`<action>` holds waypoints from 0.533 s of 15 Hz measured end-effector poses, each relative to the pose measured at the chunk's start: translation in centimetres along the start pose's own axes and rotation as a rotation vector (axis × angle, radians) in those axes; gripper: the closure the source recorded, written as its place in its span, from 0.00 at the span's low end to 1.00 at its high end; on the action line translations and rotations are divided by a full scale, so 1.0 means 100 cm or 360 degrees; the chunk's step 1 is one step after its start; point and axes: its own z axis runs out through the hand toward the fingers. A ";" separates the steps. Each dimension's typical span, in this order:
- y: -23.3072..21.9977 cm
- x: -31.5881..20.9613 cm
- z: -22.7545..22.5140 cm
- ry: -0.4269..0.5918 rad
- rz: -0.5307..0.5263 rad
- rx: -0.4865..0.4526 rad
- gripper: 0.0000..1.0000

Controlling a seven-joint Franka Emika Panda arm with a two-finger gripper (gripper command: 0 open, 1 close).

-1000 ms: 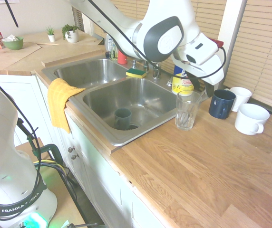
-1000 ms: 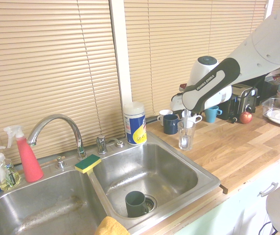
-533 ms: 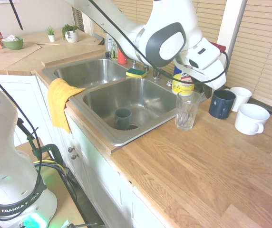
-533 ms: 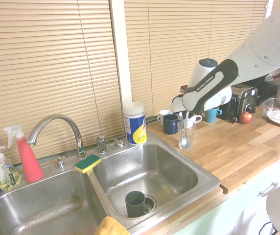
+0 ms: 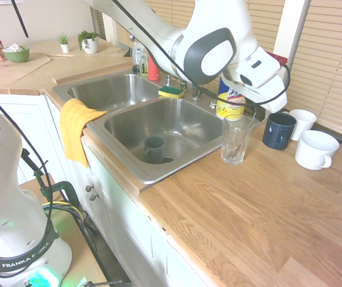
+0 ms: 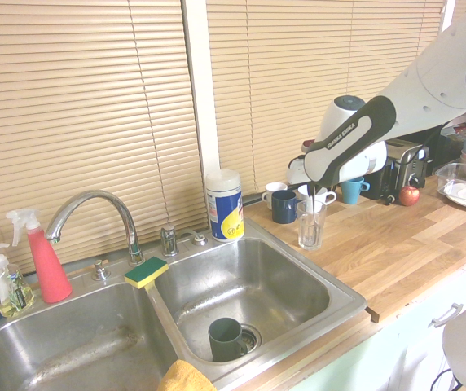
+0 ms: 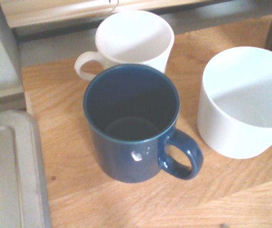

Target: Put the spoon into the sink

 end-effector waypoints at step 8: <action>0.000 0.010 -0.064 0.0080 0.0011 0.0036 1.00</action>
